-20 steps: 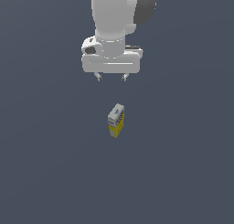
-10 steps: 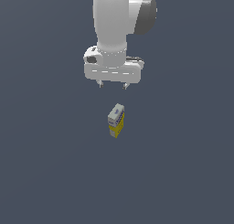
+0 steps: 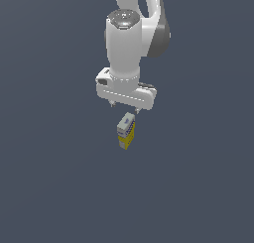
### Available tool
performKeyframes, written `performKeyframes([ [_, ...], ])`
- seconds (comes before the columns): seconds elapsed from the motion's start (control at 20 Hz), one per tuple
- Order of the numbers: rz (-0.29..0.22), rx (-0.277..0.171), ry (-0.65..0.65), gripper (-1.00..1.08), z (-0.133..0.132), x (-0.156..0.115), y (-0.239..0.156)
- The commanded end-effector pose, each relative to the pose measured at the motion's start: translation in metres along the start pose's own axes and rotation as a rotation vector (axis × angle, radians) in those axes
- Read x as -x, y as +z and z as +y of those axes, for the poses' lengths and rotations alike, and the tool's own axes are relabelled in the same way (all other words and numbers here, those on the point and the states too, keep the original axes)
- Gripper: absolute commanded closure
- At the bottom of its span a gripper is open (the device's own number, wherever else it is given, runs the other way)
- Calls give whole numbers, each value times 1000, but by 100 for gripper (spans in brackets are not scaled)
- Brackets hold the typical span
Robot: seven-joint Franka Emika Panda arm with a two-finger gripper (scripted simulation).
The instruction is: Pick up the object and move it to a goal position.
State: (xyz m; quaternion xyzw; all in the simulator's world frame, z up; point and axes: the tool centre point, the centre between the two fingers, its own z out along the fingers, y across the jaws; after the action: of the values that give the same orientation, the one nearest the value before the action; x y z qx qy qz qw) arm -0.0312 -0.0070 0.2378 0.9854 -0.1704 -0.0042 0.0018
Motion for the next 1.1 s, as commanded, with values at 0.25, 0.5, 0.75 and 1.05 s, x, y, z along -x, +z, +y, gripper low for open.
performKeyframes([
  [0.25, 6, -4, 114, -92, -9, -12, 26],
  [0.5, 7, -5, 148, -92, -12, -15, 34],
  [0.75, 6, -5, 150, -92, -12, -15, 35],
  [1.05, 7, -5, 151, -92, -12, -15, 51],
])
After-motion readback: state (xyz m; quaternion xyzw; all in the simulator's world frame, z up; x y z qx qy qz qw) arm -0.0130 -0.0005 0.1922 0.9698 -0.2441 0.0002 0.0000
